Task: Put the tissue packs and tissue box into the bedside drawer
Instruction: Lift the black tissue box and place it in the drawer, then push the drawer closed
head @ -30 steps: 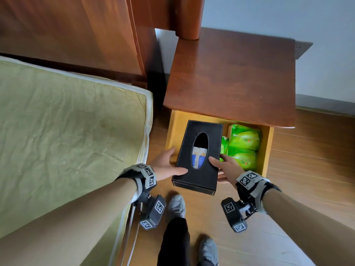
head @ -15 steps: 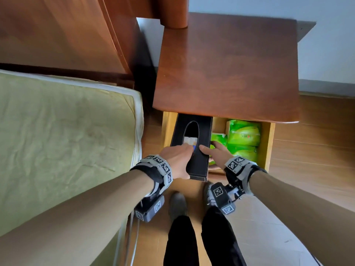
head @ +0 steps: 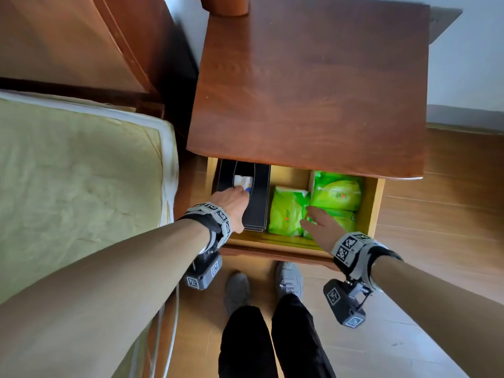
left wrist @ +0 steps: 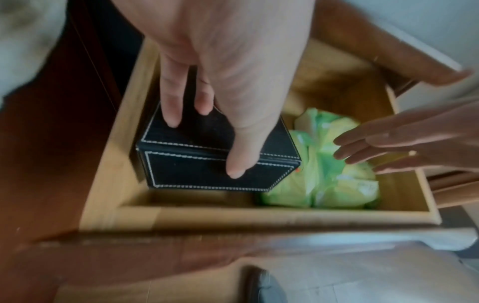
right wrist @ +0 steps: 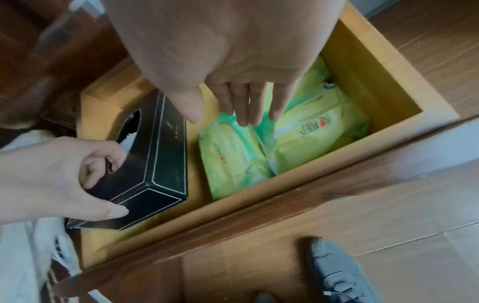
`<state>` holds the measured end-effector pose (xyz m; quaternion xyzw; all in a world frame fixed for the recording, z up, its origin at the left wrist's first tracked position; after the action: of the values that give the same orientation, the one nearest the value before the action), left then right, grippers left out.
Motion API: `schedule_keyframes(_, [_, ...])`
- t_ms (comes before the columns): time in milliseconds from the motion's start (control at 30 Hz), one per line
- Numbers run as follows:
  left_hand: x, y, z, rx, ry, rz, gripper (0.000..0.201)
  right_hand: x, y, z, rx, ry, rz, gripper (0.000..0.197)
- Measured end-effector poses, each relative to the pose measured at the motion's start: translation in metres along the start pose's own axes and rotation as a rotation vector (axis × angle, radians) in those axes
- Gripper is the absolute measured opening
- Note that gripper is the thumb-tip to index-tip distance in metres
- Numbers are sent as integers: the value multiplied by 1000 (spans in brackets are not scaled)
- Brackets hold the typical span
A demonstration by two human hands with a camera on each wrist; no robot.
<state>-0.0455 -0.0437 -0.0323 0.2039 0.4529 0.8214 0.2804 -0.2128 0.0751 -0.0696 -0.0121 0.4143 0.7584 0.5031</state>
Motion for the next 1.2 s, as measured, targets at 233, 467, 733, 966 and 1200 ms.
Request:
schedule_keyframes(233, [-5,-65,-6,-33,103,32,56,46,-22,-13,-61,32,164,52])
schedule_keyframes(467, [-6,-72,5,-48,68,97,49,60,-28,4,-73,45,158,48])
schedule_keyframes(733, [25,-96,47,-142,-151,72,65,69,-27,31,-169,213,504,84])
schedule_keyframes(966, [35,-103,33,-91,-123,-119,56,67,-30,16,30,350,801,49])
schedule_keyframes(1200, [38,-72,49,-131,-179,-112,47,49,-5,39,-30,375,823,40])
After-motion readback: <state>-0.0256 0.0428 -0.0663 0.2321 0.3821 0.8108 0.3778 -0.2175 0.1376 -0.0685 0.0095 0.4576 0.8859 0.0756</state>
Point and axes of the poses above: each hand's wrist, its own z-axis away from the middle knuckle, its own y-axis out of the back of the hand, x = y × z, the point moved 10 cm from there along -z, towards the middle knuckle, and after that the axes turned 15 degrees about x, right-handed, at the moved point
